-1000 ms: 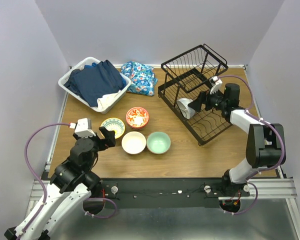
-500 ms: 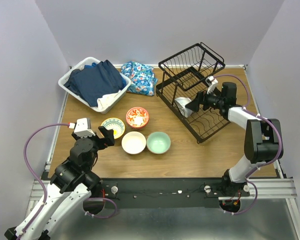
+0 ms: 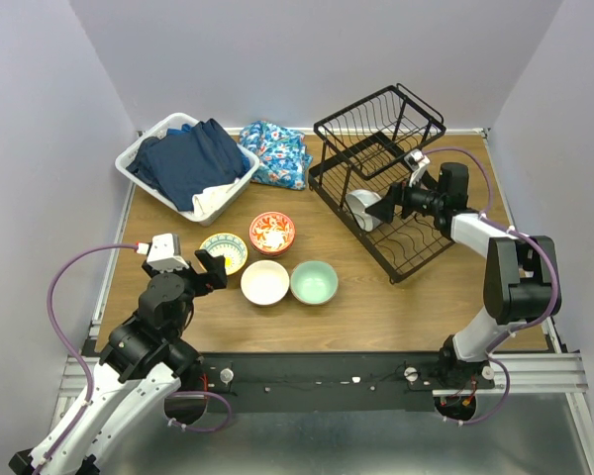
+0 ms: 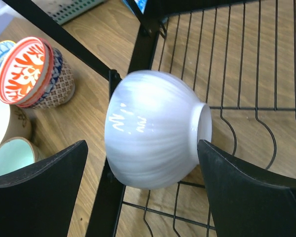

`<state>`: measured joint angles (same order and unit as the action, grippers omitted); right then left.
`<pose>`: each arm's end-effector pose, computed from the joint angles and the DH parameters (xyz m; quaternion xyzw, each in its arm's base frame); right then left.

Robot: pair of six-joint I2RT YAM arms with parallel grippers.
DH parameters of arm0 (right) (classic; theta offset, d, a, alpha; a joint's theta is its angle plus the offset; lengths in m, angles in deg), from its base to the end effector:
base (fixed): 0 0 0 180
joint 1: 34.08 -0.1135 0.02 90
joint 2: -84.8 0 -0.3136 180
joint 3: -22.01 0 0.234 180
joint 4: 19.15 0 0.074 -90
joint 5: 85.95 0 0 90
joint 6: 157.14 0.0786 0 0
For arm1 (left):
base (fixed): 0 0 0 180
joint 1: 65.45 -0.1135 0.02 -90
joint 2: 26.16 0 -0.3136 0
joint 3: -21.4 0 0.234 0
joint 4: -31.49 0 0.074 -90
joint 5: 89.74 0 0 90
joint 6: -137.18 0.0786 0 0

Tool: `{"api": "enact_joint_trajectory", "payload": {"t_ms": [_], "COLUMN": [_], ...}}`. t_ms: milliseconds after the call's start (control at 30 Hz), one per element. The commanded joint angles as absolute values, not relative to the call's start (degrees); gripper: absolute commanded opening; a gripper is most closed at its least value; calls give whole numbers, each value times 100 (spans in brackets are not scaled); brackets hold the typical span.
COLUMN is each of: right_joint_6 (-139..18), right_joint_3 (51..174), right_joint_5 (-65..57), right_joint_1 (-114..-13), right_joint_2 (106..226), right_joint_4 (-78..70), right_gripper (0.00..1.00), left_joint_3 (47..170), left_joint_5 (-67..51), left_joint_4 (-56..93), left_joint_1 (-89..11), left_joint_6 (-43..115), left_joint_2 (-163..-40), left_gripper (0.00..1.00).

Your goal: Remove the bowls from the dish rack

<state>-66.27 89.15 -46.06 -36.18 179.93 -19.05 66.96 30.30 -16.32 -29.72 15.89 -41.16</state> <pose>0.3620 0.0736 0.2574 -0.2262 0.7745 0.3751 0.4564 0.0670 0.0003 0.2715 -0.1235 0.7830 -0.1423 0.5928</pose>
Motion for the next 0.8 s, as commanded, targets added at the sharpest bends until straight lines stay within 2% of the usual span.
{"api": "enact_joint_trajectory", "payload": {"t_ms": [0,367,767], "right_joint_6": [-6468,-6248,-6398], "right_joint_3": [8785,8408,8284], "right_joint_5": [-4974,-4869,-4666], "right_joint_1": [-3715,-3724,-3750], "right_joint_2": [18016,18227,18209], "right_joint_4": [-2538,-3179,-3013], "right_gripper": [100,100,100], "left_joint_3": [6649,6640,6614], "left_joint_5": [3207,3172,3190], "left_joint_4": [-1492,-1457,-1439], "left_joint_1": [-2994,-2985,-2994], "left_joint_6": [1641,1677,1685], "left_joint_2": [-4075,-4040,-3978], "left_gripper": [99,99,99]}}
